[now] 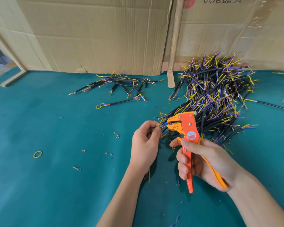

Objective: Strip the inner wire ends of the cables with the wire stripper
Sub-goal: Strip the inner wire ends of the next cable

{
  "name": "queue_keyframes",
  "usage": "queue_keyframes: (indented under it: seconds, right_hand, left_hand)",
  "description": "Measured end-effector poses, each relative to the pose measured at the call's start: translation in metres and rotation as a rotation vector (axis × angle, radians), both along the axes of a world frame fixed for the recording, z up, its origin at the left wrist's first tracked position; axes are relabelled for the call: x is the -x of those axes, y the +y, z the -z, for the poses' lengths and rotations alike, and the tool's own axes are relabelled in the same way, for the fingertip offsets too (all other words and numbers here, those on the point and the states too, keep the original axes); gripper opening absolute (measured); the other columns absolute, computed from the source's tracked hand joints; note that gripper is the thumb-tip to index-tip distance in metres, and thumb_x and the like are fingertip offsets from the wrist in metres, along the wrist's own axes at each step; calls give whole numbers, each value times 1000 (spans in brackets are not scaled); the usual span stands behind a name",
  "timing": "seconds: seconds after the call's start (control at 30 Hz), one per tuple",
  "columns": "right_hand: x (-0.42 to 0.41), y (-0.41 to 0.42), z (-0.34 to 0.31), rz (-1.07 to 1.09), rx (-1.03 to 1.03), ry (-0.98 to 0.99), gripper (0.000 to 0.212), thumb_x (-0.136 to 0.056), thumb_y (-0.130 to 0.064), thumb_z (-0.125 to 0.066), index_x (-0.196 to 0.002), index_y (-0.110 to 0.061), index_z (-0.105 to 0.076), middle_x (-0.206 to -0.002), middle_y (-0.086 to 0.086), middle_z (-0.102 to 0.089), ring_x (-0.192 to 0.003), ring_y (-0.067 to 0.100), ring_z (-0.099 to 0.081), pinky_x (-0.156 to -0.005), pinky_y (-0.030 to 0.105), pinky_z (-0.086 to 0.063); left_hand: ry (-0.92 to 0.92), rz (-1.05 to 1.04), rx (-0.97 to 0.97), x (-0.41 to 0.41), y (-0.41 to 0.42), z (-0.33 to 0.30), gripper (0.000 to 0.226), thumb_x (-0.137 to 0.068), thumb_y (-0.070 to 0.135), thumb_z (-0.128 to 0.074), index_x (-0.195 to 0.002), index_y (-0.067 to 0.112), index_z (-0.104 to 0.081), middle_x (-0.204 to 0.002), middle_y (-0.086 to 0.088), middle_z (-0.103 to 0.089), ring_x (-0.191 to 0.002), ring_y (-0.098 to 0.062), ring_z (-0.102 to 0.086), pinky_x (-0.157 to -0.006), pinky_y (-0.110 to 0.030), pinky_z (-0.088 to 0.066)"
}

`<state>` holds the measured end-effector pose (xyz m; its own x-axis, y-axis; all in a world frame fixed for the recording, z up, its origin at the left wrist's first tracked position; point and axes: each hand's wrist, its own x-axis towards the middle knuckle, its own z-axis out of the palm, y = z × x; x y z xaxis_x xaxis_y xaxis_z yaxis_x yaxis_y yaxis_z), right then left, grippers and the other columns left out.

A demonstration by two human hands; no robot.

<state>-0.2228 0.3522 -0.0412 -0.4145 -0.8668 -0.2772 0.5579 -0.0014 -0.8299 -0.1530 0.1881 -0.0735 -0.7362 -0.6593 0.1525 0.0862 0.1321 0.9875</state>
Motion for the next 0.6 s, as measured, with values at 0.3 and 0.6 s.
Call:
queue_keyframes:
  seconds: [0.3, 0.6]
  right_hand:
    - [0, 0, 1, -9, -6, -6, 38, -87, -26, -72, -111, 3, -67, -72, 16, -48, -56, 30, -50, -54, 43, -48]
    - [-3, 0, 1, 17, -6, -29, 40, -86, -28, -74, -109, 4, -66, -65, 12, -42, -48, 25, -41, -48, 35, -39]
  left_hand:
    - [-1, -7, 14, 0, 0, 1, 11, -97, 16, -55, -88, 16, -63, -66, 3, -56, -59, -16, -41, -57, -28, -34]
    - [-4, -8, 9, 0, -1, 2, 11, -92, 24, -56, -87, 18, -63, -65, 7, -59, -58, -14, -44, -58, -28, -35]
